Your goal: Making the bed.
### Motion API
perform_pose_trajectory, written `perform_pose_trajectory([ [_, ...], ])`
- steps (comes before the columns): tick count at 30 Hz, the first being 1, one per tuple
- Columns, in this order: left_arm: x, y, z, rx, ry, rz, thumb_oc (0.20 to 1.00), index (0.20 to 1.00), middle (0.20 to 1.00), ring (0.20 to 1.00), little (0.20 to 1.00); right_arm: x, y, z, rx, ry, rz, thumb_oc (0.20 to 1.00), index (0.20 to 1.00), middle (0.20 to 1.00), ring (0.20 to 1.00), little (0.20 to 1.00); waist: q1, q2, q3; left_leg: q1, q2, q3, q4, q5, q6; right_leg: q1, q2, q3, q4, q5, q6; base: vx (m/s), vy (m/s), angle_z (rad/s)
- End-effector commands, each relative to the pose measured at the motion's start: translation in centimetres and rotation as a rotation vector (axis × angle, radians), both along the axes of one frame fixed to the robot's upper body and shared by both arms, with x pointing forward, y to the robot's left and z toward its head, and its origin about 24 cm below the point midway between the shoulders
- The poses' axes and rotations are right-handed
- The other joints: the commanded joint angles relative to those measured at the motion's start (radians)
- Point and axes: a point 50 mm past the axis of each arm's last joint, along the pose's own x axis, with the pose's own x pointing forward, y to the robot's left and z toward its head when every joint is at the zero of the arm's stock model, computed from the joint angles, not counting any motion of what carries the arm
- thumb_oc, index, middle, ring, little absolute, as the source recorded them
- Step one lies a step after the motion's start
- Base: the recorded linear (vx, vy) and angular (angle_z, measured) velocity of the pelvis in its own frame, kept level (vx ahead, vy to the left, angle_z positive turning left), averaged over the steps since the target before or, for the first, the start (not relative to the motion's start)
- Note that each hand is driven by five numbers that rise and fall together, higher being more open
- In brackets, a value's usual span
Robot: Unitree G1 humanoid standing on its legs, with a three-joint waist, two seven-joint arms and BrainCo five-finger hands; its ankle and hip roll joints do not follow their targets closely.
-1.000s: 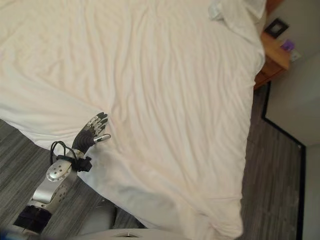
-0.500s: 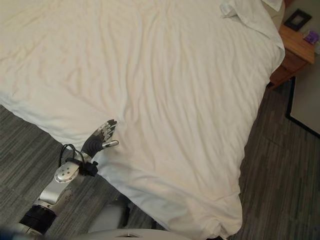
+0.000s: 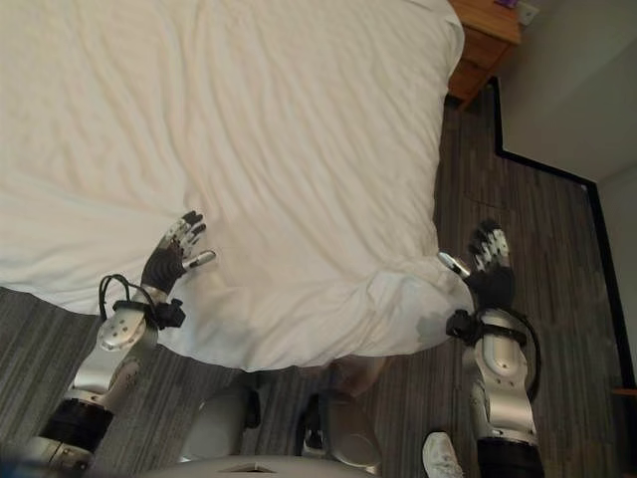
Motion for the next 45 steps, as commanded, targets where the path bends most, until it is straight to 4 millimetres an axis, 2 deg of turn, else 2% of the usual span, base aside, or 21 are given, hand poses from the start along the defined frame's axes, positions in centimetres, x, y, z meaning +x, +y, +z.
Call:
perform_pose_trajectory([
  [1,0.2,-1.4,1.4,0.006,-0.081,-0.069,1.0,1.0,1.0,1.0,1.0,-0.6,-1.6,-1.5,-0.045,0.062,-0.026,1.0,1.0,1.0,1.0,1.0,0.057,-0.051,-0.111,-0.01,-0.03,-0.022,-0.063,-0.026,-0.104,0.125,0.004,0.007,-0.555,0.132,-0.056,-0.33,-0.161,-1.18],
  [3,-0.2,-1.4,1.1,-0.036,-0.069,-0.067,1.0,1.0,1.0,1.0,1.0,-0.4,-1.2,-1.6,-0.029,0.073,0.013,1.0,1.0,1.0,1.0,1.0,0.087,-0.028,-0.113,-0.06,-0.005,-0.03,-0.065,0.031,-0.144,0.213,0.052,0.028,-0.79,-0.037,-0.138,-0.4,-0.245,-0.76],
  [5,-0.6,-1.5,0.4,-0.066,-0.038,-0.062,1.0,1.0,1.0,1.0,1.0,-0.8,-1.7,-2.3,-0.033,0.112,0.006,1.0,1.0,1.0,1.0,1.0,0.087,-0.003,-0.094,-0.089,0.014,-0.055,-0.065,0.085,-0.191,0.24,0.089,0.024,-0.866,-0.039,-0.169,-0.46,-0.299,0.23],
  [8,-1.0,-2.6,-1.1,-0.128,0.033,-0.107,1.0,1.0,1.0,1.0,1.0,-1.3,-2.4,-2.0,-0.015,0.102,0.013,1.0,1.0,1.0,1.0,1.0,0.057,0.052,-0.039,-0.084,0.018,-0.076,-0.046,0.089,-0.242,0.267,0.108,-0.005,-0.923,-0.003,-0.183,-0.53,-0.213,0.74],
  [10,-1.2,-3.0,-1.2,-0.119,0.035,-0.13,1.0,1.0,1.0,1.0,1.0,-1.4,-2.5,-2.2,0.046,0.097,0.022,1.0,1.0,1.0,1.0,1.0,0.041,0.042,-0.029,-0.069,0.002,-0.132,0.088,0.03,-0.235,0.248,0.08,-0.027,-0.936,0.035,-0.179,-0.43,-0.066,0.37],
  [12,-1.4,-3.6,-1.3,-0.169,0.047,-0.164,1.0,1.0,1.0,1.0,1.0,-1.7,-2.2,-2.7,0.166,0.085,0.067,1.0,1.0,1.0,1.0,1.0,0.001,0.002,-0.057,-0.018,0.004,-0.179,0.261,-0.116,-0.195,0.202,0.016,-0.047,-0.973,0.103,-0.162,-0.41,-0.028,0.27],
  [14,-1.5,-3.7,-1.3,-0.168,0.048,-0.167,1.0,1.0,1.0,1.0,1.0,-1.6,-2.1,-2.9,0.186,0.088,0.079,1.0,1.0,1.0,1.0,1.0,-0.001,0.0,-0.061,0.007,0.007,-0.194,0.295,-0.143,-0.192,0.201,0.015,-0.049,-0.973,0.101,-0.162,-0.13,-0.005,0.29],
  [16,-1.5,-3.9,-1.3,-0.163,0.052,-0.178,1.0,1.0,1.0,1.0,1.0,-1.6,-2.0,-3.0,0.206,0.091,0.082,1.0,1.0,1.0,1.0,1.0,-0.01,0.004,-0.068,0.036,0.014,-0.202,0.275,-0.147,-0.191,0.191,0.017,-0.053,-0.973,0.102,-0.161,-0.06,0.016,0.21],
  [19,-1.6,-4.2,-1.4,-0.141,0.059,-0.205,1.0,1.0,1.0,1.0,1.0,-2.0,-2.2,-3.1,0.247,0.07,0.073,1.0,1.0,1.0,1.0,1.0,-0.036,0.025,-0.093,0.102,-0.004,-0.174,0.1,-0.121,-0.19,0.185,0.027,-0.082,-0.999,0.112,-0.151,-0.03,0.071,-0.05],
  [27,-2.7,-3.8,-2.0,-0.127,0.094,-0.235,1.0,1.0,1.0,1.0,1.0,-0.5,0.0,-3.1,0.405,0.033,0.165,1.0,1.0,1.0,1.0,1.0,-0.016,0.056,-0.124,0.173,-0.053,-0.187,-0.035,-0.121,-0.173,0.164,-0.011,-0.097,-0.965,0.111,-0.125,0.02,0.111,0.12],
  [29,-2.4,-4.1,-1.8,-0.12,0.086,-0.252,1.0,1.0,1.0,1.0,1.0,0.2,0.2,-2.6,0.418,0.017,0.183,1.0,1.0,1.0,1.0,1.0,-0.009,0.054,-0.125,0.163,-0.056,-0.184,-0.029,-0.124,-0.174,0.156,-0.017,-0.106,-0.959,0.109,-0.118,0.0,0.094,0.36],
  [30,-2.2,-4.1,-1.5,-0.122,0.075,-0.257,1.0,1.0,1.0,1.0,1.0,1.4,0.9,-1.4,0.43,-0.021,0.231,1.0,1.0,1.0,1.0,1.0,0.01,0.038,-0.128,0.157,-0.064,-0.191,-0.004,-0.144,-0.165,0.166,-0.023,-0.107,-0.967,0.114,-0.116,0.06,0.067,0.19],
  [33,-2.3,-4.2,-1.6,-0.125,0.088,-0.27,1.0,1.0,1.0,1.0,1.0,2.8,2.2,-0.1,0.477,-0.07,0.292,1.0,1.0,1.0,1.0,1.0,0.039,0.017,-0.127,0.152,-0.069,-0.193,0.024,-0.171,-0.152,0.171,-0.03,-0.103,-0.956,0.109,-0.108,0.06,0.065,-0.13],
  [36,-2.3,-4.0,-1.7,-0.114,0.098,-0.272,1.0,1.0,1.0,1.0,1.0,3.8,3.7,0.9,0.53,-0.108,0.365,1.0,1.0,1.0,1.0,1.0,0.066,0.014,-0.121,0.159,-0.066,-0.194,0.039,-0.197,-0.128,0.106,-0.046,-0.102,-0.793,0.095,-0.087,0.01,0.079,0.03],
  [37,-2.2,-4.0,-1.6,-0.104,0.097,-0.271,1.0,1.0,1.0,1.0,1.0,4.2,4.5,1.3,0.546,-0.12,0.398,1.0,1.0,1.0,1.0,1.0,0.071,0.018,-0.112,0.167,-0.064,-0.198,0.046,-0.205,-0.116,0.066,-0.052,-0.101,-0.697,0.122,-0.068,-0.02,0.072,0.0],
  [38,-2.2,-4.0,-1.6,-0.103,0.096,-0.271,1.0,1.0,1.0,1.0,1.0,4.2,4.5,1.4,0.546,-0.121,0.399,1.0,1.0,1.0,1.0,1.0,0.072,0.016,-0.112,0.164,-0.065,-0.195,0.047,-0.206,-0.115,0.059,-0.054,-0.098,-0.687,0.118,-0.066,0.0,0.113,0.05],
  [39,-2.0,-4.0,-1.5,-0.086,0.093,-0.276,1.0,1.0,1.0,1.0,1.0,4.6,5.4,1.6,0.565,-0.119,0.429,1.0,1.0,1.0,1.0,1.0,0.071,0.024,-0.091,0.194,-0.067,-0.202,0.05,-0.217,-0.09,-0.031,-0.068,-0.083,-0.487,0.218,-0.034,0.01,0.105,0.05],
  [40,-1.9,-4.0,-1.4,-0.081,0.089,-0.278,1.0,1.0,1.0,1.0,1.0,4.7,5.8,1.8,0.57,-0.123,0.45,1.0,1.0,1.0,1.0,1.0,0.06,0.041,-0.074,0.205,-0.056,-0.213,0.05,-0.216,-0.081,-0.07,-0.058,-0.065,-0.397,0.246,-0.031,0.06,0.103,-0.07],
  [41,-1.8,-4.0,-1.4,-0.072,0.09,-0.283,1.0,1.0,1.0,1.0,1.0,4.8,6.0,1.7,0.575,-0.115,0.457,1.0,1.0,1.0,1.0,1.0,0.049,0.059,-0.066,0.213,-0.045,-0.24,0.046,-0.212,-0.078,-0.116,-0.034,-0.019,-0.329,0.237,-0.032,0.09,0.04,0.01],
  [43,-1.8,-4.0,-1.4,-0.065,0.089,-0.281,1.0,1.0,1.0,1.0,1.0,4.7,5.9,1.5,0.574,-0.107,0.456,1.0,1.0,1.0,1.0,1.0,0.04,0.063,-0.066,0.224,-0.049,-0.258,0.039,-0.212,-0.077,-0.142,-0.031,0.0,-0.325,0.222,-0.043,0.17,-0.026,0.38],
  [45,-1.7,-3.7,-1.2,-0.057,0.082,-0.282,1.0,1.0,1.0,1.0,1.0,4.4,5.5,1.7,0.579,-0.11,0.461,1.0,1.0,1.0,1.0,1.0,0.026,0.063,-0.081,0.26,-0.048,-0.313,0.018,-0.232,-0.102,-0.146,-0.101,0.053,-0.56,0.2,-0.068,0.35,-0.157,0.42],
])
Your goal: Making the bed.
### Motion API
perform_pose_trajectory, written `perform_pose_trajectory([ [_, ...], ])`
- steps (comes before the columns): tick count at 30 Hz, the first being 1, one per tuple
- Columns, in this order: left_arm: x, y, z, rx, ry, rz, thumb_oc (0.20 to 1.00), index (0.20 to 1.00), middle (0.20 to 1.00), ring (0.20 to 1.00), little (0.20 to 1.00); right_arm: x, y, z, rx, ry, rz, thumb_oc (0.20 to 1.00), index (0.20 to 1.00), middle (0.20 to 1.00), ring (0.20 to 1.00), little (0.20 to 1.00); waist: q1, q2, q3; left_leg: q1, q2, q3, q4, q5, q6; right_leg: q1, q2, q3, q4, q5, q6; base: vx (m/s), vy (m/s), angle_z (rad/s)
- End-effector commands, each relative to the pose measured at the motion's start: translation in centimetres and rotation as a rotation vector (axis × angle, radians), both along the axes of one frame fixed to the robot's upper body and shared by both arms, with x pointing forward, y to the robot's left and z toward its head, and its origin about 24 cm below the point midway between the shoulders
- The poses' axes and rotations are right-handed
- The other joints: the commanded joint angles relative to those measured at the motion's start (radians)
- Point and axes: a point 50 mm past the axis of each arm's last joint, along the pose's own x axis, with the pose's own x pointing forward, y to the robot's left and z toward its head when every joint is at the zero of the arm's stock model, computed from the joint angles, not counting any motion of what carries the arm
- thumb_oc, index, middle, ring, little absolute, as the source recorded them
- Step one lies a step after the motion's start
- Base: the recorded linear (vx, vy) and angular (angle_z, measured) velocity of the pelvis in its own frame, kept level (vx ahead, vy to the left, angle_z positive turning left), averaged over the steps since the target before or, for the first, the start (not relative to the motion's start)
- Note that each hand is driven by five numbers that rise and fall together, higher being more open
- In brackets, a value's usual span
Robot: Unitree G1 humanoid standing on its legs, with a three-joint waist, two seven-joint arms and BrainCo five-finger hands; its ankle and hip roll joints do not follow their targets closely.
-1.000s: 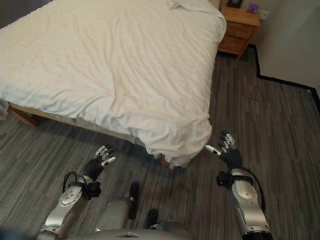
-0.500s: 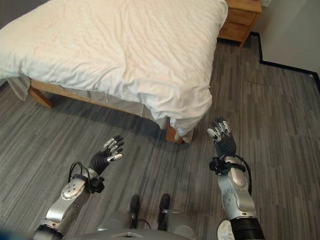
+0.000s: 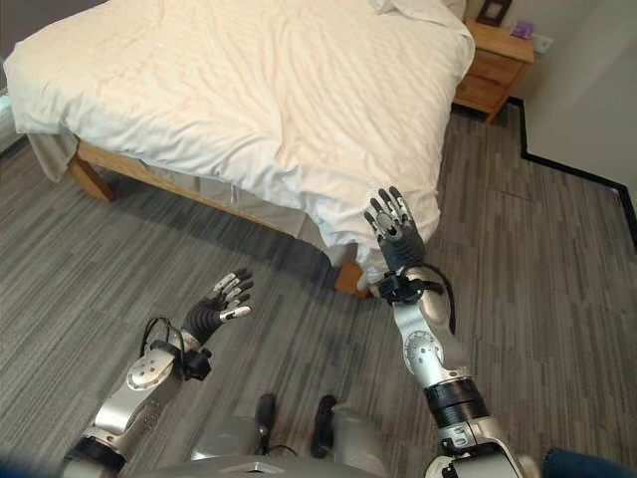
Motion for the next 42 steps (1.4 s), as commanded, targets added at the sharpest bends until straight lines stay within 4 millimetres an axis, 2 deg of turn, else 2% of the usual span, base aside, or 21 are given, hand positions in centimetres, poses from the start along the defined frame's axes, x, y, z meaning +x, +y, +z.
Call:
perform_pose_trajectory([
  [1,0.9,0.5,2.3,-0.015,-0.113,-0.016,1.0,1.0,1.0,1.0,1.0,0.4,-1.4,3.5,0.043,-0.161,-0.02,1.0,1.0,1.0,1.0,1.0,-0.007,-0.026,-0.019,0.058,-0.002,-0.091,-0.077,0.012,-0.039,0.115,-0.066,0.073,-0.36,0.075,-0.017,0.33,-0.204,0.64],
  [2,1.0,0.4,2.3,-0.013,-0.109,-0.015,1.0,1.0,1.0,1.0,1.0,0.1,-2.0,3.3,0.031,-0.155,-0.041,1.0,1.0,1.0,1.0,1.0,-0.02,-0.03,-0.014,0.068,-0.005,-0.129,-0.08,0.004,-0.046,0.139,-0.055,0.121,-0.478,0.087,-0.008,0.3,-0.221,0.78],
  [3,1.2,0.6,2.3,0.005,-0.113,-0.007,1.0,1.0,1.0,1.0,1.0,-0.5,-3.0,3.0,0.016,-0.142,-0.082,1.0,1.0,1.0,1.0,1.0,-0.021,-0.042,-0.019,0.063,-0.011,-0.157,-0.088,0.009,-0.055,0.16,-0.054,0.159,-0.51,0.09,0.003,0.24,-0.242,0.93],
  [4,1.1,0.4,2.3,0.016,-0.122,-0.026,1.0,1.0,1.0,1.0,1.0,-0.6,-3.5,2.8,0.032,-0.129,-0.104,1.0,1.0,1.0,1.0,1.0,-0.011,-0.051,-0.031,0.052,-0.01,-0.187,-0.084,0.008,-0.058,0.193,-0.068,0.153,-0.538,0.096,0.017,0.16,-0.209,1.28],
  [5,0.8,0.4,2.2,0.011,-0.116,-0.03,1.0,1.0,1.0,1.0,1.0,-0.9,-3.7,2.9,0.063,-0.142,-0.105,1.0,1.0,1.0,1.0,1.0,-0.011,-0.055,-0.045,0.052,-0.006,-0.199,-0.092,0.009,-0.063,0.209,-0.079,0.11,-0.557,0.095,0.011,0.18,-0.246,1.63],
  [6,0.7,0.5,2.2,0.016,-0.119,-0.023,1.0,1.0,1.0,1.0,1.0,-0.9,-4.0,2.9,0.086,-0.149,-0.125,1.0,1.0,1.0,1.0,1.0,-0.009,-0.063,-0.051,0.053,-0.005,-0.202,-0.1,0.007,-0.068,0.217,-0.073,0.11,-0.576,0.117,0.014,0.18,-0.205,1.67],
  [11,0.0,0.9,1.9,-0.026,-0.092,0.001,1.0,1.0,1.0,1.0,1.0,-0.3,-5.9,3.1,0.092,-0.143,-0.198,1.0,1.0,1.0,1.0,1.0,0.004,-0.055,-0.061,0.02,0.037,-0.236,-0.109,0.029,-0.107,0.27,-0.053,0.044,-0.669,0.104,-0.008,0.07,-0.204,0.27],
  [12,0.0,0.9,2.0,-0.024,-0.095,-0.002,1.0,1.0,1.0,1.0,1.0,0.1,-6.1,3.2,0.099,-0.14,-0.209,0.2,0.2,0.2,0.2,0.2,0.008,-0.056,-0.06,0.017,0.044,-0.243,-0.114,0.035,-0.112,0.275,-0.049,0.041,-0.679,0.103,-0.01,0.02,-0.106,0.27],
  [15,-0.1,0.6,1.8,-0.051,-0.079,-0.004,1.0,1.0,1.0,1.0,1.0,0.9,-6.5,4.0,0.157,-0.169,-0.232,0.2,0.2,0.2,0.2,0.2,0.016,-0.049,-0.054,0.005,0.057,-0.256,-0.137,0.055,-0.121,0.271,-0.034,0.034,-0.693,0.097,-0.018,-0.01,-0.12,0.15],
  [19,-0.5,0.0,1.5,-0.082,-0.054,-0.039,1.0,1.0,1.0,1.0,1.0,1.8,-6.3,4.4,0.254,-0.202,-0.22,0.2,0.2,0.2,0.2,0.2,0.023,-0.032,-0.058,-0.006,0.068,-0.234,-0.159,0.062,-0.121,0.24,-0.02,0.046,-0.693,0.094,-0.019,-0.02,-0.042,-0.08],
  [24,-0.5,-0.1,1.6,-0.077,-0.054,-0.073,1.0,1.0,1.0,1.0,1.0,3.1,-7.3,3.8,0.23,-0.144,-0.286,0.2,0.2,0.2,0.2,0.2,0.029,-0.02,-0.05,-0.026,0.064,-0.213,-0.159,0.06,-0.12,0.207,-0.016,0.06,-0.693,0.108,-0.012,-0.06,-0.028,-0.16],
  [25,-0.6,-0.2,1.7,-0.079,-0.054,-0.092,1.0,1.0,1.0,1.0,1.0,4.3,-7.8,4.3,0.25,-0.123,-0.331,0.2,0.2,0.2,0.2,0.2,0.037,-0.018,-0.043,-0.031,0.066,-0.204,-0.159,0.059,-0.119,0.191,-0.01,0.071,-0.693,0.117,-0.011,-0.05,-0.042,-0.2],
  [30,-0.7,-0.2,1.8,-0.08,-0.049,-0.106,1.0,1.0,1.0,1.0,1.0,6.0,-8.5,5.6,0.227,-0.106,-0.359,0.2,0.2,0.2,0.2,0.2,0.052,-0.011,-0.024,-0.045,0.065,-0.199,-0.159,0.064,-0.118,0.169,-0.006,0.077,-0.693,0.126,-0.013,-0.04,-0.029,-0.17],
  [32,-0.9,-0.4,1.6,-0.079,-0.037,-0.128,1.0,1.0,1.0,1.0,1.0,7.5,-9.9,7.4,0.181,-0.078,-0.413,0.2,0.2,0.2,0.2,0.2,0.062,0.004,-0.008,-0.064,0.064,-0.204,-0.159,0.072,-0.118,0.151,-0.009,0.068,-0.693,0.13,-0.018,-0.04,-0.044,-0.04],
  [33,-1.1,-0.5,1.6,-0.069,-0.029,-0.142,1.0,1.0,1.0,1.0,1.0,8.2,-11.2,9.5,0.169,-0.093,-0.461,0.2,0.2,0.2,0.2,0.2,0.068,0.016,0.0,-0.076,0.062,-0.208,-0.159,0.076,-0.119,0.144,-0.012,0.063,-0.693,0.132,-0.02,-0.02,-0.032,0.0],
  [34,-1.0,-0.5,1.6,-0.071,-0.032,-0.143,1.0,1.0,1.0,1.0,1.0,8.3,-11.3,9.7,0.169,-0.096,-0.461,0.2,0.2,0.2,0.2,0.2,0.067,0.018,0.002,-0.077,0.062,-0.209,-0.159,0.077,-0.119,0.143,-0.013,0.062,-0.693,0.132,-0.02,-0.01,-0.027,0.06],
  [38,-0.9,-0.8,1.7,-0.066,-0.031,-0.164,1.0,1.0,1.0,1.0,1.0,9.0,-13.0,14.2,0.139,-0.15,-0.515,0.2,0.2,0.2,0.2,0.2,0.077,0.049,0.02,-0.109,0.052,-0.221,-0.158,0.089,-0.12,0.123,-0.019,0.058,-0.693,0.133,-0.028,-0.01,-0.017,0.09],
  [42,-0.7,-1.5,1.7,-0.067,-0.028,-0.187,1.0,1.0,1.0,1.0,1.0,9.1,-14.2,16.4,0.124,-0.164,-0.557,0.2,0.2,0.2,0.2,0.2,0.079,0.074,0.025,-0.133,0.046,-0.24,-0.157,0.097,-0.123,0.108,-0.027,0.058,-0.693,0.13,-0.032,0.02,-0.022,0.12],
])
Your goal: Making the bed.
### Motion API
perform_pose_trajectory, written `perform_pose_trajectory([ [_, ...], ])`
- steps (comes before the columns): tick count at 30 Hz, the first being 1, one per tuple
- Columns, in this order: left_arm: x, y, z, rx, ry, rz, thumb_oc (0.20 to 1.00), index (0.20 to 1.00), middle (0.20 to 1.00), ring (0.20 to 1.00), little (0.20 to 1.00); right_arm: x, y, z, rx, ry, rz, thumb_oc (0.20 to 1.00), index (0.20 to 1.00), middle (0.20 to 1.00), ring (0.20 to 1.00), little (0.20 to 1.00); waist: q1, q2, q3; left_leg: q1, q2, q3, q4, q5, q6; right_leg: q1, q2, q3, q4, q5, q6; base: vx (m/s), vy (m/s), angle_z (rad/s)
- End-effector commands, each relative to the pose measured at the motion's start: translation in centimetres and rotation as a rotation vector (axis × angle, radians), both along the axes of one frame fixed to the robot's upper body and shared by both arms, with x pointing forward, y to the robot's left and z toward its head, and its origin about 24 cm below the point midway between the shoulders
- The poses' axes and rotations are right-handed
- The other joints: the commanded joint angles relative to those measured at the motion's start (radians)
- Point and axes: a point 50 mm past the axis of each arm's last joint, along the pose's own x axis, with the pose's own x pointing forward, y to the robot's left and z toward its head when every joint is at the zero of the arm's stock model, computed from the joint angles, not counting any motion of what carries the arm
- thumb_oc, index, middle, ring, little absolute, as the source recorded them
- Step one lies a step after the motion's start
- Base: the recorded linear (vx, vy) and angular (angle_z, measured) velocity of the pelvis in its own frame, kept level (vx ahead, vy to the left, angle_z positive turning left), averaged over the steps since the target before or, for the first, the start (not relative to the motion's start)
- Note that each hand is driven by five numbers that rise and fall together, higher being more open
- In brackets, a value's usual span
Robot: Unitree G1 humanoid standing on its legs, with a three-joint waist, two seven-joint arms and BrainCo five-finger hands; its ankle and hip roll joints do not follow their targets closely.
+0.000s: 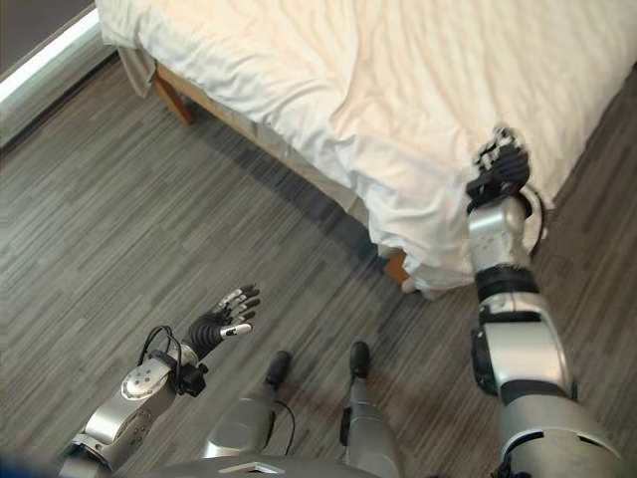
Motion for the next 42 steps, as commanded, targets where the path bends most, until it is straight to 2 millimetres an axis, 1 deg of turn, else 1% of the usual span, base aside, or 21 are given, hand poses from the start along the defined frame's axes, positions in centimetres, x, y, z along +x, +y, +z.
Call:
perform_pose_trajectory([
  [1,1.1,-1.4,2.8,-0.062,-0.12,-0.073,1.0,1.0,1.0,1.0,1.0,0.0,-1.0,4.3,-0.045,-0.078,-0.042,0.2,0.2,0.2,0.2,0.2,0.011,-0.025,-0.019,-0.021,-0.025,-0.023,-0.012,0.034,0.032,0.017,-0.069,-0.018,0.012,-0.053,0.062,0.03,-0.035,0.14],
  [8,1.3,-2.5,2.7,-0.07,-0.116,-0.087,1.0,1.0,1.0,1.0,1.0,-0.1,-2.2,3.0,0.009,-0.002,-0.092,0.2,0.2,0.2,0.2,0.2,0.026,0.007,0.005,-0.055,-0.029,-0.036,-0.01,0.042,0.031,-0.011,-0.072,-0.018,0.012,-0.052,0.058,0.02,-0.027,0.07],
  [12,1.7,-3.3,2.9,-0.077,-0.132,-0.085,1.0,1.0,1.0,1.0,1.0,-1.0,-2.7,-3.6,0.108,0.163,-0.123,0.2,0.2,0.2,0.2,0.2,0.024,0.045,0.041,-0.094,-0.033,-0.041,-0.008,0.052,0.03,-0.046,-0.074,-0.012,0.012,-0.051,0.055,-0.01,0.0,0.03],
  [13,1.7,-3.3,2.9,-0.076,-0.132,-0.086,1.0,1.0,1.0,1.0,1.0,-1.0,-2.8,-3.6,0.108,0.163,-0.123,0.2,0.2,0.2,0.2,0.2,0.025,0.044,0.039,-0.095,-0.033,-0.041,-0.008,0.052,0.03,-0.047,-0.074,-0.013,0.012,-0.051,0.055,0.0,0.0,0.0],
  [14,1.8,-3.5,3.0,-0.081,-0.14,-0.079,1.0,1.0,1.0,1.0,1.0,-2.1,-3.4,-6.6,0.201,0.219,-0.171,0.2,0.2,0.2,0.2,0.2,0.025,0.064,0.053,-0.108,-0.036,-0.043,-0.01,0.056,0.03,-0.058,-0.076,-0.009,0.012,-0.051,0.056,0.0,0.0,0.0],
  [16,1.8,-3.5,3.0,-0.079,-0.138,-0.081,1.0,1.0,1.0,1.0,1.0,-2.2,-3.5,-6.7,0.203,0.22,-0.173,0.2,0.2,0.2,0.2,0.2,0.027,0.063,0.05,-0.109,-0.036,-0.044,-0.009,0.057,0.03,-0.059,-0.076,-0.009,0.012,-0.051,0.056,-0.01,0.016,0.01],
  [18,2.1,-3.4,3.0,-0.076,-0.145,-0.049,1.0,1.0,1.0,1.0,1.0,-4.5,-3.6,-12.2,0.327,0.313,-0.223,0.2,0.2,0.2,0.2,0.2,0.015,0.084,0.067,-0.123,-0.044,-0.042,-0.013,0.062,0.028,-0.073,-0.08,-0.008,0.012,-0.05,0.058,-0.02,0.045,0.01],
  [19,2.1,-3.4,2.9,-0.075,-0.144,-0.05,1.0,1.0,1.0,1.0,1.0,-4.5,-3.6,-12.2,0.328,0.313,-0.223,0.2,0.2,0.2,0.2,0.2,0.016,0.083,0.065,-0.124,-0.044,-0.042,-0.013,0.062,0.028,-0.074,-0.08,-0.008,0.012,-0.05,0.058,0.0,0.0,0.0],
  [20,2.3,-3.4,2.9,-0.07,-0.152,-0.041,1.0,1.0,1.0,1.0,1.0,-7.2,-3.2,-17.3,0.383,0.459,-0.252,0.2,0.2,0.2,0.2,0.2,0.006,0.095,0.076,-0.129,-0.047,-0.041,-0.014,0.062,0.027,-0.078,-0.082,-0.009,0.012,-0.051,0.059,0.0,0.0,0.0],
  [21,2.3,-3.5,2.9,-0.065,-0.156,-0.041,1.0,1.0,1.0,1.0,1.0,-8.7,-2.9,-19.5,0.392,0.536,-0.254,0.2,0.2,0.2,0.2,0.2,0.0,0.097,0.078,-0.132,-0.048,-0.041,-0.014,0.062,0.027,-0.079,-0.082,-0.009,0.012,-0.052,0.058,0.02,0.034,0.05],
  [22,2.5,-3.5,3.1,-0.07,-0.169,-0.035,1.0,1.0,1.0,1.0,1.0,-12.3,-2.1,-24.0,0.433,0.683,-0.265,0.2,0.2,0.2,0.2,0.2,-0.016,0.101,0.086,-0.129,-0.047,-0.037,-0.014,0.058,0.028,-0.079,-0.081,-0.008,0.012,-0.055,0.057,0.02,0.021,0.07],
  [26,2.8,-3.6,3.6,-0.093,-0.194,-0.02,1.0,1.0,1.0,1.0,1.0,-17.4,-0.8,-28.5,0.523,0.816,-0.308,0.2,0.2,0.2,0.2,0.2,-0.044,0.096,0.09,-0.129,-0.045,-0.028,-0.014,0.055,0.029,-0.08,-0.079,-0.003,0.012,-0.06,0.056,0.01,0.015,0.03],
  [27,2.7,-3.6,3.5,-0.092,-0.191,-0.02,1.0,1.0,1.0,1.0,1.0,-17.5,-0.8,-28.6,0.525,0.817,-0.308,0.2,0.2,0.2,0.2,0.2,-0.043,0.095,0.089,-0.128,-0.046,-0.028,-0.014,0.054,0.029,-0.079,-0.079,-0.003,0.012,-0.06,0.057,0.02,0.025,-0.17],
  [28,2.9,-3.6,3.8,-0.107,-0.201,-0.009,1.0,1.0,1.0,1.0,1.0,-20.4,-0.6,-30.3,0.581,0.865,-0.358,0.2,0.2,0.2,0.2,0.2,-0.064,0.088,0.092,-0.123,-0.044,-0.021,-0.015,0.049,0.028,-0.079,-0.077,0.004,0.012,-0.063,0.056,0.01,0.023,-0.25],
  [31,3.0,-3.3,4.1,-0.114,-0.214,0.005,1.0,1.0,1.0,1.0,1.0,-22.8,-1.5,-30.9,0.607,0.872,-0.429,0.2,0.2,0.2,0.2,0.2,-0.093,0.074,0.095,-0.116,-0.04,-0.008,-0.015,0.044,0.028,-0.081,-0.074,0.016,0.012,-0.062,0.058,0.01,0.02,-0.18],
  [34,3.0,-3.0,4.2,-0.11,-0.221,0.017,1.0,1.0,1.0,1.0,1.0,-22.4,-2.8,-29.9,0.593,0.821,-0.462,0.2,0.2,0.2,0.2,0.2,-0.105,0.067,0.093,-0.113,-0.038,-0.004,-0.015,0.042,0.027,-0.081,-0.074,0.022,0.012,-0.062,0.06,0.0,0.017,-0.13],
  [35,3.2,-2.5,4.4,-0.104,-0.228,0.033,1.0,1.0,1.0,1.0,1.0,-20.5,-4.8,-27.6,0.574,0.675,-0.492,0.2,0.2,0.2,0.2,0.2,-0.116,0.059,0.087,-0.11,-0.037,0.001,-0.015,0.04,0.026,-0.08,-0.073,0.028,0.012,-0.061,0.062,-0.01,0.027,-0.09],
  [36,3.2,-2.5,4.4,-0.104,-0.228,0.033,1.0,1.0,1.0,1.0,1.0,-20.5,-4.8,-27.6,0.574,0.675,-0.492,0.2,0.2,0.2,0.2,0.2,-0.116,0.059,0.087,-0.11,-0.037,0.001,-0.015,0.04,0.026,-0.08,-0.073,0.028,0.012,-0.061,0.062,0.0,0.0,0.0],
  [37,3.2,-2.1,4.4,-0.093,-0.232,0.044,1.0,1.0,1.0,1.0,1.0,-18.4,-6.5,-24.8,0.544,0.518,-0.514,0.2,0.2,0.2,0.2,0.2,-0.123,0.047,0.079,-0.106,-0.036,0.005,-0.015,0.038,0.024,-0.077,-0.07,0.032,0.012,-0.061,0.064,-0.05,0.008,-0.05],
  [38,3.3,-1.7,4.7,-0.092,-0.245,0.067,1.0,1.0,1.0,1.0,1.0,-15.8,-6.3,-21.9,0.439,0.401,-0.488,0.2,0.2,0.2,0.2,0.2,-0.128,0.041,0.084,-0.103,-0.036,0.011,-0.015,0.045,0.021,-0.077,-0.069,0.037,0.012,-0.05,0.064,-0.05,0.013,-0.05],
  [42,3.1,-1.3,4.4,-0.074,-0.227,0.08,1.0,1.0,1.0,1.0,1.0,-14.6,-9.3,-13.9,0.345,0.056,-0.611,0.2,0.2,0.2,0.2,0.2,-0.151,0.002,0.055,-0.085,-0.031,0.016,-0.015,0.033,0.018,-0.058,-0.066,0.036,0.012,-0.058,0.064,0.01,-0.004,-0.1],
])
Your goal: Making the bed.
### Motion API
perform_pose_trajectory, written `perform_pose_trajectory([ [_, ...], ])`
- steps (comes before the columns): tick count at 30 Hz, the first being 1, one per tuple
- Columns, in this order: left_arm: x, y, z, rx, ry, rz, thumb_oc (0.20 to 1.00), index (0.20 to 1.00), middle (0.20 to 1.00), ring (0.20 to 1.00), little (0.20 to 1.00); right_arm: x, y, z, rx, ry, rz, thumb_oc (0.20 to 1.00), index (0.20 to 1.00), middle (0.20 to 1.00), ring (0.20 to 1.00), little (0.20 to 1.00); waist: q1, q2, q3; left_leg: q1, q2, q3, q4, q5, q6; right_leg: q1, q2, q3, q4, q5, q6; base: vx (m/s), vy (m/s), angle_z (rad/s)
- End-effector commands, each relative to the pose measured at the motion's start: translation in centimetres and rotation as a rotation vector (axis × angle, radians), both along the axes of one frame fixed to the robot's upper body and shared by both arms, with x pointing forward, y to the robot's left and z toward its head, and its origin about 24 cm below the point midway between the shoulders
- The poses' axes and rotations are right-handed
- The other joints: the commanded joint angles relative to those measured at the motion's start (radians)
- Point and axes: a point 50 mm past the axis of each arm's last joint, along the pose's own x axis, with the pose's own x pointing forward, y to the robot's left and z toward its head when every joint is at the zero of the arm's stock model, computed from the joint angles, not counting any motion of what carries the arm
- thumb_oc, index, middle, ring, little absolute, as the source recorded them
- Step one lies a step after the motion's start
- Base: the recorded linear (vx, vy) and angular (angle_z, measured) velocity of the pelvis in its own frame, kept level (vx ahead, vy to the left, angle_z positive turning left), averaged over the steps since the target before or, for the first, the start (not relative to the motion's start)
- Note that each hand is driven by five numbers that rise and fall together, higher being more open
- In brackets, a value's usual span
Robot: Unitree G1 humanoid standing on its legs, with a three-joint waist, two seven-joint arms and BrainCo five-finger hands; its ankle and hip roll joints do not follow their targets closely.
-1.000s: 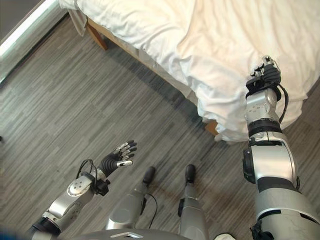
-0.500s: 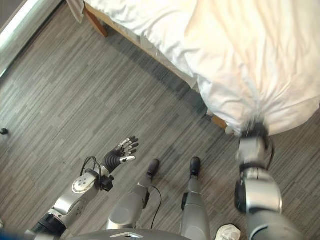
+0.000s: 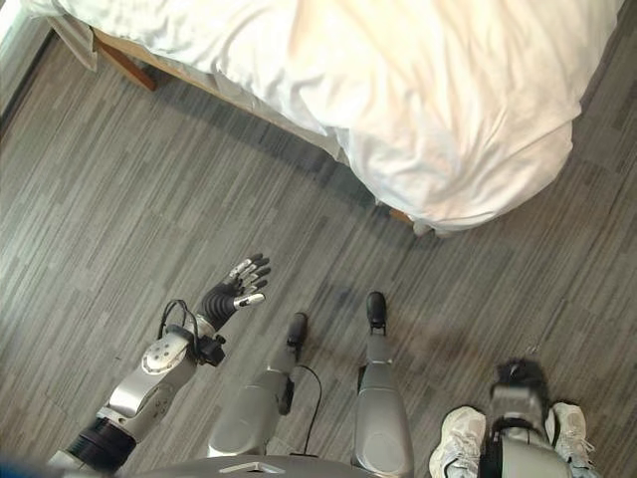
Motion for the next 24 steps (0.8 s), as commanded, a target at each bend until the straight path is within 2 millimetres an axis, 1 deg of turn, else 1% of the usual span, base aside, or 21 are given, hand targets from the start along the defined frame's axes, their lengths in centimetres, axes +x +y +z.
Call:
perform_pose_trajectory([
  [1,0.5,0.1,1.9,0.0,-0.097,-0.013,1.0,1.0,1.0,1.0,1.0,-1.8,-3.1,2.5,-0.064,-0.053,-0.266,0.2,0.2,0.2,0.2,0.2,0.016,-0.048,-0.031,0.028,0.012,-0.022,0.0,-0.001,0.002,0.081,-0.025,-0.019,0.012,-0.084,0.033,0.0,-0.001,0.1],
  [2,0.5,0.0,1.8,0.01,-0.094,-0.026,1.0,1.0,1.0,1.0,1.0,-2.3,-4.3,6.6,-0.219,-0.12,-0.302,0.2,0.2,0.2,0.2,0.2,0.006,-0.068,-0.047,0.037,0.015,-0.022,0.0,-0.005,0.001,0.094,-0.025,-0.024,0.012,-0.087,0.033,0.01,0.0,0.15],
  [3,0.4,-0.1,1.8,0.012,-0.096,-0.037,1.0,1.0,1.0,1.0,1.0,-2.6,-4.6,7.7,-0.269,-0.133,-0.32,0.2,0.2,0.2,0.2,0.2,0.003,-0.075,-0.054,0.042,0.016,-0.022,0.0,-0.008,0.002,0.099,-0.025,-0.026,0.012,-0.088,0.033,0.01,0.008,0.17],
  [4,0.3,-0.1,1.7,0.016,-0.092,-0.044,1.0,1.0,1.0,1.0,1.0,-2.7,-4.4,9.5,-0.356,-0.148,-0.316,0.2,0.2,0.2,0.2,0.2,-0.002,-0.083,-0.06,0.049,0.017,-0.023,0.0,-0.011,0.002,0.106,-0.025,-0.028,0.012,-0.089,0.033,0.0,0.012,0.1],
  [5,0.3,-0.1,1.6,0.017,-0.09,-0.049,1.0,1.0,1.0,1.0,1.0,-2.9,-4.4,10.8,-0.406,-0.186,-0.324,0.2,0.2,0.2,0.2,0.2,-0.006,-0.092,-0.066,0.053,0.019,-0.022,0.0,-0.012,0.003,0.11,-0.025,-0.029,0.012,-0.09,0.032,0.0,0.0,0.0],
  [8,0.1,0.2,1.4,0.028,-0.081,-0.053,1.0,1.0,1.0,1.0,1.0,-2.9,-3.3,14.1,-0.575,-0.253,-0.275,0.2,0.2,0.2,0.2,0.2,-0.007,-0.114,-0.08,0.069,0.021,-0.023,0.0,-0.018,0.004,0.125,-0.025,-0.03,0.012,-0.091,0.031,0.0,0.002,-0.02],
  [9,0.0,0.3,1.3,0.03,-0.077,-0.058,1.0,1.0,1.0,1.0,1.0,-2.6,-2.8,14.7,-0.607,-0.263,-0.252,0.2,0.2,0.2,0.2,0.2,-0.005,-0.119,-0.084,0.072,0.02,-0.023,0.0,-0.019,0.005,0.128,-0.025,-0.03,0.012,-0.091,0.032,0.0,0.001,0.04],
  [10,0.0,0.3,1.3,0.03,-0.077,-0.057,1.0,1.0,1.0,1.0,1.0,-2.6,-2.8,14.7,-0.607,-0.262,-0.251,0.2,0.2,0.2,0.2,0.2,-0.006,-0.119,-0.083,0.073,0.02,-0.023,0.0,-0.019,0.005,0.129,-0.025,-0.03,0.012,-0.092,0.032,0.0,0.0,0.0],
  [11,-0.2,0.5,1.2,0.038,-0.069,-0.069,1.0,1.0,1.0,1.0,1.0,-1.2,-1.6,16.2,-0.662,-0.297,-0.171,0.2,0.2,0.2,0.2,0.2,0.002,-0.127,-0.087,0.077,0.019,-0.022,0.0,-0.019,0.006,0.13,-0.024,-0.028,0.012,-0.089,0.031,0.0,0.0,0.0],
  [13,-0.4,0.6,1.1,0.041,-0.06,-0.076,1.0,1.0,1.0,1.0,1.0,0.7,-0.5,17.2,-0.692,-0.31,-0.074,0.2,0.2,0.2,0.2,0.2,0.017,-0.131,-0.088,0.079,0.018,-0.021,0.0,-0.019,0.009,0.129,-0.023,-0.024,0.012,-0.086,0.031,-0.02,-0.001,-0.02],
  [14,-0.6,0.8,1.0,0.041,-0.055,-0.077,1.0,1.0,1.0,1.0,1.0,1.6,-0.3,17.9,-0.705,-0.302,-0.043,0.2,0.2,0.2,0.2,0.2,0.022,-0.131,-0.087,0.081,0.018,-0.019,0.0,-0.02,0.01,0.127,-0.022,-0.021,0.012,-0.085,0.031,0.0,0.0,0.0],
  [16,-0.9,1.1,1.1,0.044,-0.045,-0.092,1.0,1.0,1.0,1.0,1.0,3.9,-0.9,19.5,-0.65,-0.302,0.0,0.2,0.2,0.2,0.2,0.2,0.048,-0.13,-0.089,0.083,0.019,-0.018,0.0,-0.019,0.011,0.125,-0.019,-0.012,0.012,-0.082,0.029,0.0,-0.007,-0.02],
  [17,-0.8,1.1,1.2,0.041,-0.048,-0.088,1.0,1.0,1.0,1.0,1.0,4.1,-1.0,19.8,-0.65,-0.309,0.006,0.2,0.2,0.2,0.2,0.2,0.046,-0.129,-0.086,0.084,0.019,-0.016,0.0,-0.02,0.01,0.124,-0.019,-0.009,0.012,-0.082,0.029,0.01,-0.023,-0.11],
  [18,-1.2,1.4,1.0,0.046,-0.031,-0.099,1.0,1.0,1.0,1.0,1.0,5.7,-2.1,20.8,-0.563,-0.276,0.015,0.2,0.2,0.2,0.2,0.2,0.071,-0.124,-0.088,0.086,0.021,-0.017,0.0,-0.018,0.011,0.126,-0.016,-0.005,0.012,-0.082,0.027,0.01,-0.029,-0.08],
  [19,-1.4,1.8,0.9,0.053,-0.017,-0.093,1.0,1.0,1.0,1.0,1.0,6.4,-2.6,21.4,-0.556,-0.225,0.024,0.2,0.2,0.2,0.2,0.2,0.084,-0.118,-0.086,0.087,0.021,-0.019,0.0,-0.016,0.011,0.126,-0.015,-0.003,0.012,-0.082,0.026,0.01,-0.038,-0.11],
  [21,-1.7,2.3,0.7,0.058,-0.005,-0.084,1.0,1.0,1.0,1.0,1.0,7.1,-3.2,22.3,-0.554,-0.14,0.033,0.2,0.2,0.2,0.2,0.2,0.098,-0.105,-0.084,0.087,0.022,-0.022,0.0,-0.014,0.01,0.127,-0.015,-0.002,0.012,-0.083,0.025,0.01,-0.034,-0.07],
  [22,-2.0,2.4,0.5,0.055,0.01,-0.081,1.0,1.0,1.0,1.0,1.0,8.0,-3.0,23.2,-0.56,-0.086,0.055,0.2,0.2,0.2,0.2,0.2,0.106,-0.086,-0.08,0.087,0.024,-0.024,0.0,-0.012,0.009,0.127,-0.014,-0.004,0.012,-0.083,0.024,0.0,0.0,0.0],
  [24,-2.1,2.4,0.4,0.054,0.015,-0.085,1.0,1.0,1.0,1.0,1.0,8.1,-3.1,23.8,-0.568,-0.067,0.056,0.2,0.2,0.2,0.2,0.2,0.109,-0.079,-0.08,0.086,0.025,-0.026,0.0,-0.011,0.008,0.127,-0.014,-0.006,0.012,-0.084,0.023,0.01,-0.019,0.02],
])
